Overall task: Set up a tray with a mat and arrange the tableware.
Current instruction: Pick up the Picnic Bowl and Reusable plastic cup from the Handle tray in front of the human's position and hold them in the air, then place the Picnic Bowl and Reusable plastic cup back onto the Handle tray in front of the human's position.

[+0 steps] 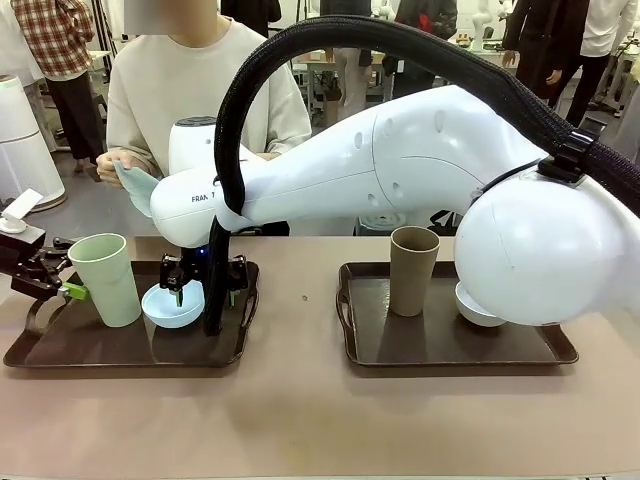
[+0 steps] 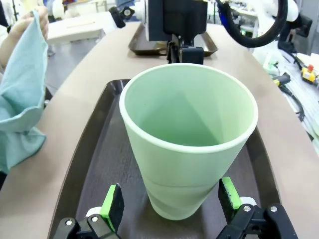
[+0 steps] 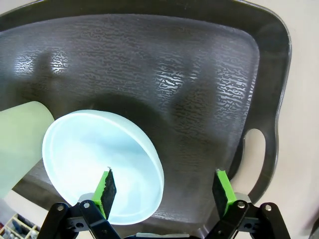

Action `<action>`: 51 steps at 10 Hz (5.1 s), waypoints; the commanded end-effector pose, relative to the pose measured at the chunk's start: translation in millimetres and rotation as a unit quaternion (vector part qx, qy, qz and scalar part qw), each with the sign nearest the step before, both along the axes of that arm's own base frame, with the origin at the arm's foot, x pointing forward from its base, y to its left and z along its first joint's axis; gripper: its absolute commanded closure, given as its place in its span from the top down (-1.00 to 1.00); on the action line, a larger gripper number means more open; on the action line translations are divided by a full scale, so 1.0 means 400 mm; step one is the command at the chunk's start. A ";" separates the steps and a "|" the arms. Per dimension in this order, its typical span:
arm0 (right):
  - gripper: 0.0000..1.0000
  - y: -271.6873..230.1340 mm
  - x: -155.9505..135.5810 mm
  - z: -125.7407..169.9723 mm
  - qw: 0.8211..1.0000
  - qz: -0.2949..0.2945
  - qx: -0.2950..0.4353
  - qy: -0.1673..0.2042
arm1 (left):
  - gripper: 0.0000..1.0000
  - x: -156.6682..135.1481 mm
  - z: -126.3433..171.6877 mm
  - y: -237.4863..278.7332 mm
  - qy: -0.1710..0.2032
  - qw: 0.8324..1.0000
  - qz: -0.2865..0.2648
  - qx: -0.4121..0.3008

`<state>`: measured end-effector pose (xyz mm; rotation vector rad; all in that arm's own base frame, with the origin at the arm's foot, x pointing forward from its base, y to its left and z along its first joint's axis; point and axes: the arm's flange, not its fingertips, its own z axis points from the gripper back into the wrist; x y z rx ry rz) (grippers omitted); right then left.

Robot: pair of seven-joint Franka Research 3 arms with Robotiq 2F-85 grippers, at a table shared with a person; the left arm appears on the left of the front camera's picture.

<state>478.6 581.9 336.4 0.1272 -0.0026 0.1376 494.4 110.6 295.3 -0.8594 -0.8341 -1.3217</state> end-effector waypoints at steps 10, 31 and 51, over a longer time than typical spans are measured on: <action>1.00 0.006 0.001 -0.012 1.000 -0.002 0.017 0.016 | 1.00 -0.017 -0.075 -0.090 0.003 0.998 -0.063 -0.010; -1.00 -0.084 -0.105 0.339 0.998 -0.044 0.008 -0.051 | -1.00 -0.127 0.259 0.031 -0.073 0.997 0.012 0.026; -1.00 -0.094 -0.228 0.633 0.995 -0.043 0.034 -0.082 | -1.00 -0.221 0.541 0.057 -0.132 0.991 0.034 0.011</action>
